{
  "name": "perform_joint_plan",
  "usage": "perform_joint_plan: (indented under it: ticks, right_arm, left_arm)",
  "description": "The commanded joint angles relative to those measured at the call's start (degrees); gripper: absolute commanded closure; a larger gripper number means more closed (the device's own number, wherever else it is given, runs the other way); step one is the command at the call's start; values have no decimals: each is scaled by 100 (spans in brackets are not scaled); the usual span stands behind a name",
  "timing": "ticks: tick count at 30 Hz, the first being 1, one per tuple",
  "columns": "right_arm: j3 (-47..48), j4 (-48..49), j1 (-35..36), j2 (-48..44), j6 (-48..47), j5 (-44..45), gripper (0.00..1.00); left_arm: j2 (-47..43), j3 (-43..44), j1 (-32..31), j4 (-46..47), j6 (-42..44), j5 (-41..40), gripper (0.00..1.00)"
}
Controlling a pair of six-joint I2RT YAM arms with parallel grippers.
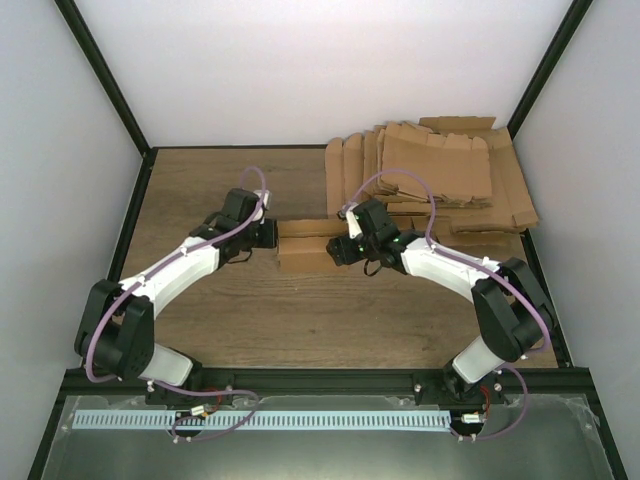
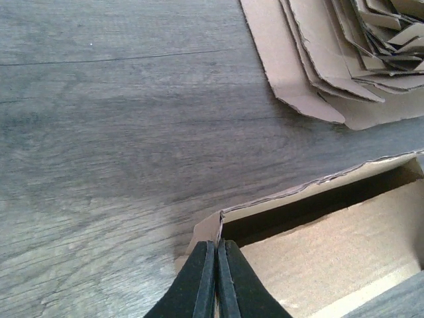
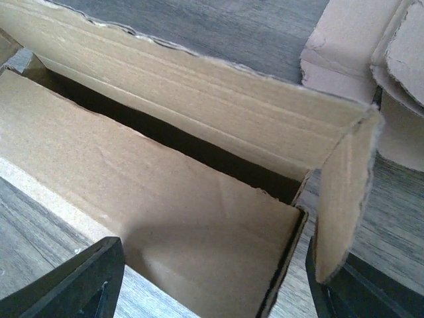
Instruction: Fold the paper box
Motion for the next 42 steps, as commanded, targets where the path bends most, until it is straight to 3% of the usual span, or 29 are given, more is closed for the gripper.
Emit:
perform_joint_plan:
  ticks: [1, 8, 19, 25, 30, 33, 40, 42]
  right_arm:
    - [5, 87, 60, 48, 114, 28, 21]
    - [-350, 164, 61, -363, 265, 414, 2]
    - [-771, 232, 72, -1775, -69, 857, 4]
    - [-1001, 1020, 269, -2270, -564, 216, 5]
    - [-1166, 1825, 272, -2475, -290, -692, 0]
    - [-1080, 1923, 271, -2484, -175, -768, 0]
    - [-832, 1643, 272, -1455, -1233, -1404, 0]
    - [-782, 1725, 295, -1276, -1460, -1640, 6]
  left_arm:
    - [-170, -162, -120, -134, -106, -102, 96]
    - [-293, -273, -228, 49, -118, -76, 96]
    - [-313, -265, -302, 100, 26, -158, 96]
    - [-311, -263, -310, 116, 58, -182, 96]
    - [-329, -262, -329, 126, 100, -208, 96]
    - [-325, -261, -331, 135, 121, -218, 96]
    - [-338, -283, -355, 162, 141, -248, 96]
    - [-337, -276, -357, 154, 149, -261, 96]
